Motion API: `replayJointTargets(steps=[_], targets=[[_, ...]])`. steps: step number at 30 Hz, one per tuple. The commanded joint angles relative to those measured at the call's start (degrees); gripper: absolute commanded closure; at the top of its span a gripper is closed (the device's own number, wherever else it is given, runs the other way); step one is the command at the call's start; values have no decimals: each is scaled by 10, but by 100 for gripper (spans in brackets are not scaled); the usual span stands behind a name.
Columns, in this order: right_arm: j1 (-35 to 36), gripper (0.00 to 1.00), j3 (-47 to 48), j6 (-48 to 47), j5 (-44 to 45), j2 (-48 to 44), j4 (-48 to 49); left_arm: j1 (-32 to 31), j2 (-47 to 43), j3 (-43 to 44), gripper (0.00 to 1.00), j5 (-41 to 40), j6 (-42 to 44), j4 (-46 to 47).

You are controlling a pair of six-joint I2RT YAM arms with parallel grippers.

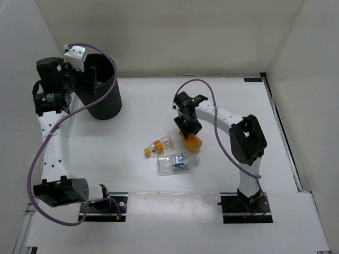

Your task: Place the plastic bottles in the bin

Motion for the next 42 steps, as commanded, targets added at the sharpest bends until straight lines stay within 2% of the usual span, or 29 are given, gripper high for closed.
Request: replayJointTargets(steps=[1,4,6,7,8,9,11,12,15,21,23,28,31,34,37,42], targets=[[-48,100,58,47,-34,-72,33,-11,-8,32,0,98,6,-59],[-91,100,52,102,-101,-127,77,-38,-2,37,0,138,28,-86],[-127,100,37,142,-140,-172,141,-54,4,42,0,177,33,-119],[-138,100,25,194,-162,-189,171,-71,4,48,0,197,40,-130],[-150,100,-9,221,-230,-206,210,-79,9,55,0,220,46,-142],[-164,100,-28,248,-264,-234,300,-87,9,55,0,276,46,-151],[-164,100,-65,320,-307,-264,387,-105,14,60,0,334,28,-151],[-164,100,-66,339,-324,-269,450,-110,20,60,0,390,18,-151],[-143,100,-65,387,-339,-269,529,-130,47,65,0,474,-31,-138],[-96,100,-70,467,-386,-275,679,-166,89,87,0,505,-70,-110],[-80,100,-70,474,-386,-264,695,-166,94,101,0,547,-84,-103],[-53,100,-45,480,-405,-244,708,-172,116,115,0,550,-90,-96],[-53,100,-37,475,-405,-229,701,-172,116,109,0,598,-90,-91],[-48,100,-19,489,-412,-209,716,-172,121,104,0,610,-95,-90],[-42,100,-1,489,-419,-193,716,-177,121,92,0,610,-100,-85],[-36,100,20,489,-425,-182,722,-177,121,71,0,560,-100,-85]])
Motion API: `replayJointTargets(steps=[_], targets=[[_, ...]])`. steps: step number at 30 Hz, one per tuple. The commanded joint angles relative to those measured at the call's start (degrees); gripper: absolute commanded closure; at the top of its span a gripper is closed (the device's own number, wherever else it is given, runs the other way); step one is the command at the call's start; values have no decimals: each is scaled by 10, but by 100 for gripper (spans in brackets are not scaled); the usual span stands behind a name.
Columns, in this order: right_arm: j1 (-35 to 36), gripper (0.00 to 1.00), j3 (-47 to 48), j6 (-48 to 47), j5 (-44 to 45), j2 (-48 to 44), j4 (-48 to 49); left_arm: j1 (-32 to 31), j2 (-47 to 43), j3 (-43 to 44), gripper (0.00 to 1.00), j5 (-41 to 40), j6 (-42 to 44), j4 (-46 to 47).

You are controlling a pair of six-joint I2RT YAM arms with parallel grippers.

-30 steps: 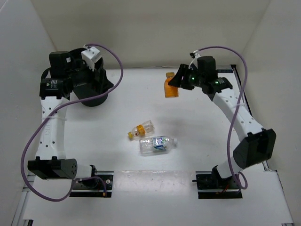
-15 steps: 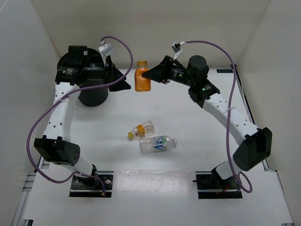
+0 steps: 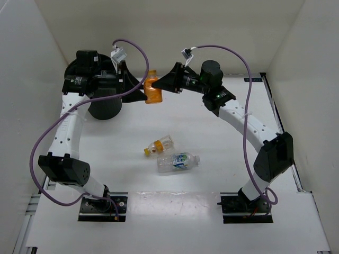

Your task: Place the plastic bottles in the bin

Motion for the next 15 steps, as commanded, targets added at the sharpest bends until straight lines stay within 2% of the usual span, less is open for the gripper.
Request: replayJointTargets(steps=[1,7,15], targets=[[17,100,48,7,-16,1,49,-9,4,-16,0,-7,-3,0],[17,100,41,2,-27,-6,49,-9,15,-4,0,-45,-3,0],[28,100,27,8,-27,4,61,-9,20,9,0,16,-9,0]])
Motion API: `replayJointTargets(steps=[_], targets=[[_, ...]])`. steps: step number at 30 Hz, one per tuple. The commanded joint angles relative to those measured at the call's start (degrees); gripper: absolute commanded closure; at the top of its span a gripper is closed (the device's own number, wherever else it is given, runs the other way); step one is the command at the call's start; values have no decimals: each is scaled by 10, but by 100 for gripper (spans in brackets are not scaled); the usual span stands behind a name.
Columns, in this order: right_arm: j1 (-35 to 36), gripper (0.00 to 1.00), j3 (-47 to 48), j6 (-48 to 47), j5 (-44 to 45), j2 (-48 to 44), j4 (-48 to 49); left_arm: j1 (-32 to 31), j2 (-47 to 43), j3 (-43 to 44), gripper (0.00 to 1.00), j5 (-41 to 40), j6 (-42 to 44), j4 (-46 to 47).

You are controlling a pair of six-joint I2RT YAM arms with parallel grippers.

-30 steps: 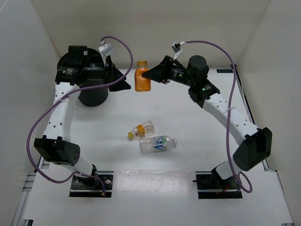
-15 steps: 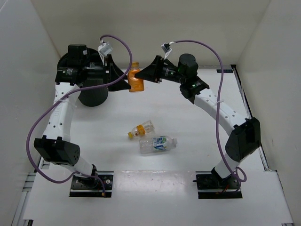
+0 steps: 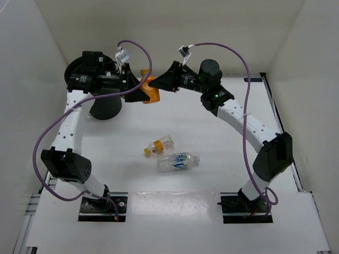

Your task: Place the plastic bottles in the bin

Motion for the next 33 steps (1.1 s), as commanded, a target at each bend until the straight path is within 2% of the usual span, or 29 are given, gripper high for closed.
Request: replayJointTargets(steps=[1,7,8,10,11,15,20,22,23,27,31,33], targets=[[14,100,8,11,-20,6,49,-1,-3,12,0,32,-3,9],[24,100,25,22,-26,29,55,-1,-3,6,0,38,-9,14],[24,100,30,27,-26,29,55,-1,-3,6,4,38,-9,14],[30,100,30,27,-26,35,55,-1,3,6,21,38,-9,14],[30,100,30,27,-26,35,55,-1,3,6,38,38,-9,14],[30,100,30,20,-26,30,41,-1,-3,-8,88,18,-9,14],[24,100,31,-1,4,10,23,4,-8,-13,90,12,24,-8],[18,73,31,-8,10,4,3,4,-8,-8,90,12,30,-15],[18,64,31,-16,10,-1,-5,4,-8,-8,90,12,36,-16],[-2,44,32,-22,42,-28,-14,4,-13,-8,90,12,46,-29],[-12,14,53,-41,47,-40,-35,10,-13,-8,90,37,52,-34],[-18,12,65,-41,34,-40,-40,10,-13,-8,90,43,52,-34]])
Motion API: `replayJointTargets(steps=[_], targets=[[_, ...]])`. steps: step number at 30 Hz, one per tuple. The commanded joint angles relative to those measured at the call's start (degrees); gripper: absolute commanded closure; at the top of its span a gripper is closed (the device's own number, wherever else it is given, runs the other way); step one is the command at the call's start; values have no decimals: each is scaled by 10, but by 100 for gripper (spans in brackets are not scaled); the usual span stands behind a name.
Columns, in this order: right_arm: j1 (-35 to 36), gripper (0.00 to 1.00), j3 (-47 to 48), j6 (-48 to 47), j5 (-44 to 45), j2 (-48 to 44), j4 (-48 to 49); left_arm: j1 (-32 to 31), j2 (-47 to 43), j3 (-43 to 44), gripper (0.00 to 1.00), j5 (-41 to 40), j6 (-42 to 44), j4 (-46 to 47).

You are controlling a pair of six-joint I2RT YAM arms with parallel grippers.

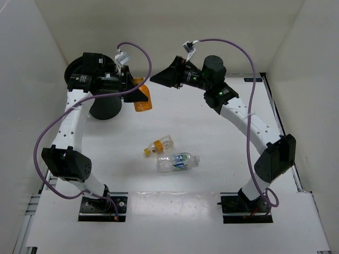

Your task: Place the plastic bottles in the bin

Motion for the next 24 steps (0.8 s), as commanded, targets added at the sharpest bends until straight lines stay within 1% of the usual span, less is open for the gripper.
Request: replayJointTargets(steps=[1,4,6,7,9,10,11,13,14,15,17,18,20,21,22,23,24], targets=[[-10,10,49,-16,9,-32,0,3,-21,0,90,32,17,-9],[-10,10,49,-16,9,-32,-5,3,-21,0,90,32,22,-9],[-15,10,49,-27,9,-32,-25,3,-21,6,90,6,22,-9],[-15,10,49,-32,17,-32,-35,9,-21,28,90,-10,22,-9],[-15,9,43,-60,46,-54,-74,14,-21,57,90,-105,45,-14],[-15,9,43,-75,61,-61,-95,14,-30,87,90,-154,53,-14],[-15,9,43,-92,75,-72,-142,14,-37,94,90,-264,53,1],[-15,9,43,-137,108,-84,-184,14,-70,81,90,-394,53,51],[-15,9,33,-147,117,-98,-213,14,-81,70,90,-463,53,117],[-15,9,24,-157,124,-106,-222,9,-89,62,90,-591,66,145],[-15,9,-6,-177,152,-125,-251,9,-72,77,90,-698,104,186],[-15,9,-15,-183,167,-125,-267,9,-59,86,90,-779,119,193],[-15,8,-20,-201,204,-132,-308,20,-12,112,90,-838,155,199],[-15,5,-20,-201,225,-132,-356,27,3,119,90,-882,164,199],[-15,5,-20,-217,255,-120,-380,36,20,126,90,-898,179,199],[-15,4,-20,-225,263,-114,-402,41,50,131,87,-913,179,199],[-15,1,-15,-233,263,-106,-440,41,66,142,78,-936,184,204]])
